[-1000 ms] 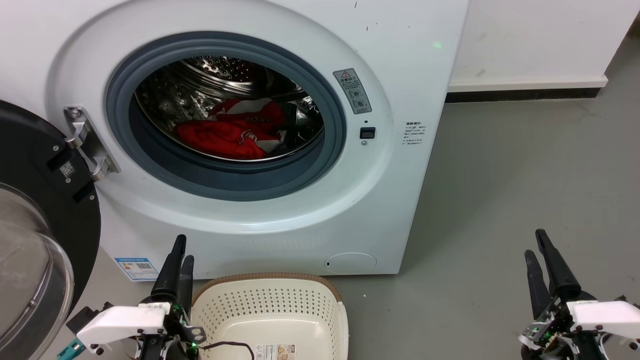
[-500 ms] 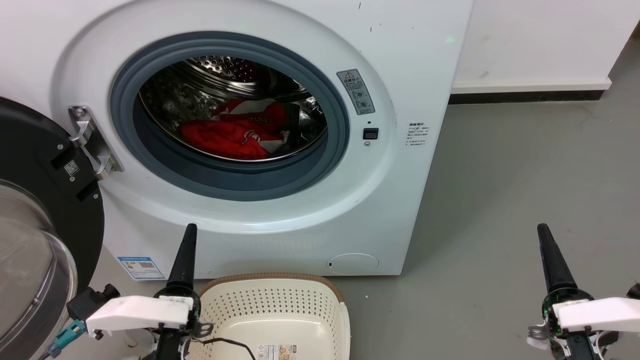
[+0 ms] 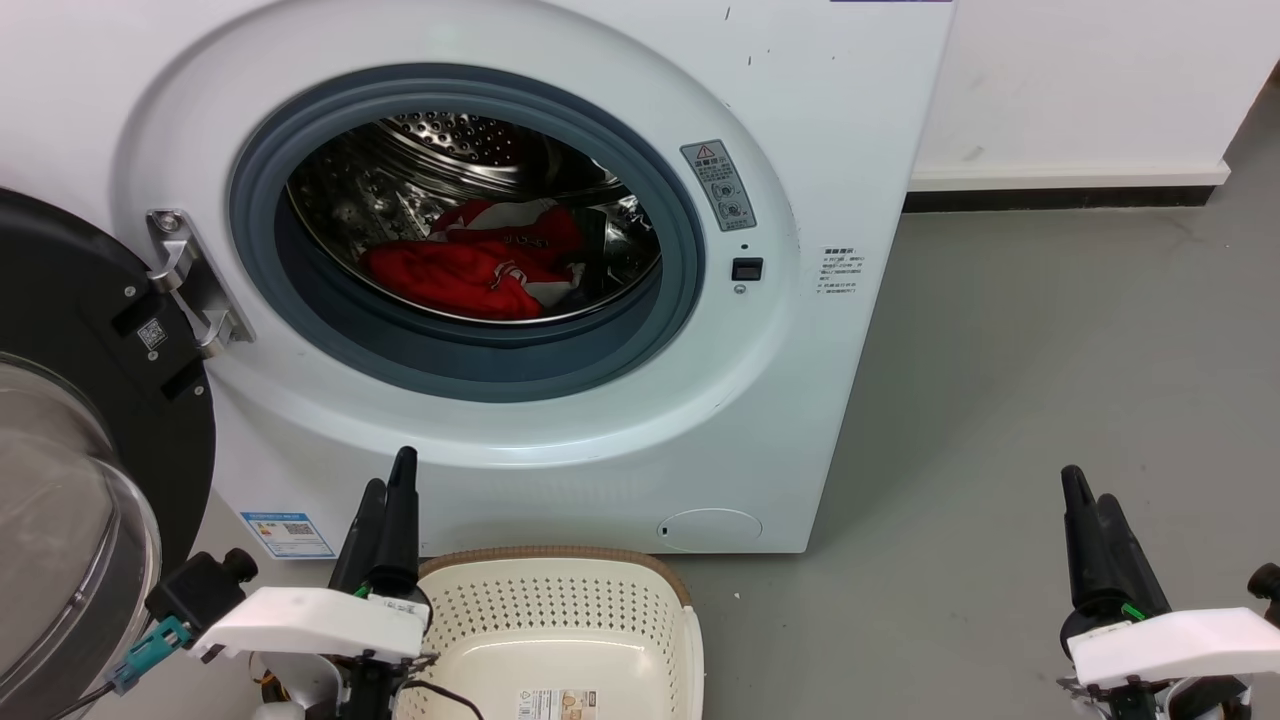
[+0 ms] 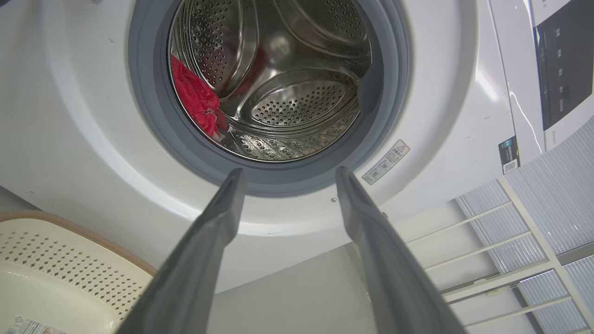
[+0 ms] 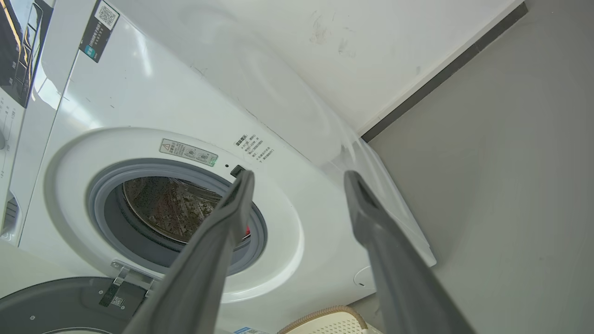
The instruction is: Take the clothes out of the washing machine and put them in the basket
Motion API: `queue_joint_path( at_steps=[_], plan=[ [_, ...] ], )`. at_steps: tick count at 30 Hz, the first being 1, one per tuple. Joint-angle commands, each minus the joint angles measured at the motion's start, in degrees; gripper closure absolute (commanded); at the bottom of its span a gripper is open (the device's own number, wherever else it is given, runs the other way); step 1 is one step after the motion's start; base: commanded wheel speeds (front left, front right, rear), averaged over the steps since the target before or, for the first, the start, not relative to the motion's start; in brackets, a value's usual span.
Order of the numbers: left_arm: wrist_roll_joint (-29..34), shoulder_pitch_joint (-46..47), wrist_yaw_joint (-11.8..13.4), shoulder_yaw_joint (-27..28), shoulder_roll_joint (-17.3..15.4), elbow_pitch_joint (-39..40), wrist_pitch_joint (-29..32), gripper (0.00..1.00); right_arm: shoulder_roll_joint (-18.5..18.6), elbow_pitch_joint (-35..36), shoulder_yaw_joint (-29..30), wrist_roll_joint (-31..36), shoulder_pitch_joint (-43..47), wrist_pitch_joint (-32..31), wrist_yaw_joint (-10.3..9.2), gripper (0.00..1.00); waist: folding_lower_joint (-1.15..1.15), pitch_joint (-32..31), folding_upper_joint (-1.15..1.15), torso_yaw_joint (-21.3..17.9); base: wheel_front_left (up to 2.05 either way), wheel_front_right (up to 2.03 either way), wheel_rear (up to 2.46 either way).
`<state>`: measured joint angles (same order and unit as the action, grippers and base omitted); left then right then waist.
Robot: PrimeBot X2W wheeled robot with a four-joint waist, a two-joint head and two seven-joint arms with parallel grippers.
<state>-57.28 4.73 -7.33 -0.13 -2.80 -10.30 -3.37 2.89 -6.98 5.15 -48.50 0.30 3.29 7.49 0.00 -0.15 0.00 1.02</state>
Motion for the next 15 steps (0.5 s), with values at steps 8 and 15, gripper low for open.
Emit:
queue_joint_path(
  at_steps=[8, 15],
  plan=[
    [9.68, 1.3, 0.05, -1.14, -0.12, 0.15, -1.81, 0.0, 0.05, 1.65, 0.11, 8.84, 0.55, 1.87, 0.01, 0.0, 0.0, -0.1, 0.0, 0.13, 0.0, 0.0, 0.0],
    [15.08, 1.48, 0.37, -1.59, -0.12, -0.61, -3.06, 0.0, 0.04, 2.14, 0.11, 15.17, 1.1, 2.94, 0.01, 0.0, 0.0, -0.14, 0.0, 0.24, 0.0, 0.0, 0.0]
  ],
)
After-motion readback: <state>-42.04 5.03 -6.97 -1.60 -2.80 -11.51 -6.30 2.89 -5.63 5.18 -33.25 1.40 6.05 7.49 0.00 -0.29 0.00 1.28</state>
